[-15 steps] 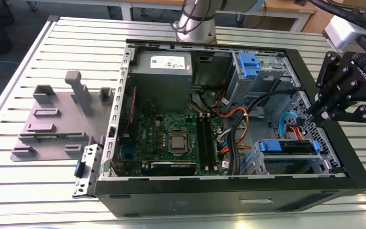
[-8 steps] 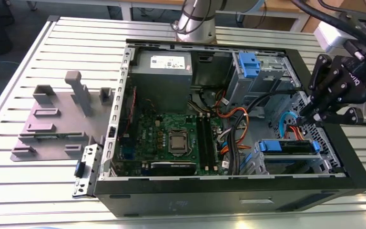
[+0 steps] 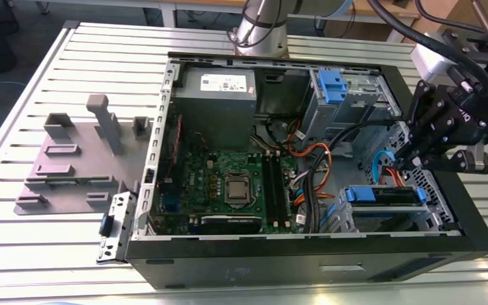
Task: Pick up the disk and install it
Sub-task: 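Insert the second disk wire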
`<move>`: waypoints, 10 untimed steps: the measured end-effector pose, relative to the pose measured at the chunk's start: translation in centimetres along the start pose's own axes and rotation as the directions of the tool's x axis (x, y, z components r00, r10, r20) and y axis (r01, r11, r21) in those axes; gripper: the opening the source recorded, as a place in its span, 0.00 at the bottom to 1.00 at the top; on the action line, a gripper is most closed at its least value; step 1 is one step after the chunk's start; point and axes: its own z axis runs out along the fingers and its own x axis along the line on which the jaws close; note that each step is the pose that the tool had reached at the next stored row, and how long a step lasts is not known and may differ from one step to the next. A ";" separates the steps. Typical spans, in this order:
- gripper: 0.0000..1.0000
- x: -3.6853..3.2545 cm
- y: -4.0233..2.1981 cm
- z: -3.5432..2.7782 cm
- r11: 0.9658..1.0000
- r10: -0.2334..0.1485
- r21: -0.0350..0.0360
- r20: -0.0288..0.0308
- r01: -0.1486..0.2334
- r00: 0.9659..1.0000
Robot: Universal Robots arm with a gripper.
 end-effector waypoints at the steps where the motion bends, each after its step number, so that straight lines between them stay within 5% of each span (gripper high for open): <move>1: 0.24 0.00 0.00 0.00 1.000 0.000 0.000 0.000 0.000 1.000; 10: 0.16 0.00 0.00 0.01 1.000 0.000 0.000 0.000 0.000 1.000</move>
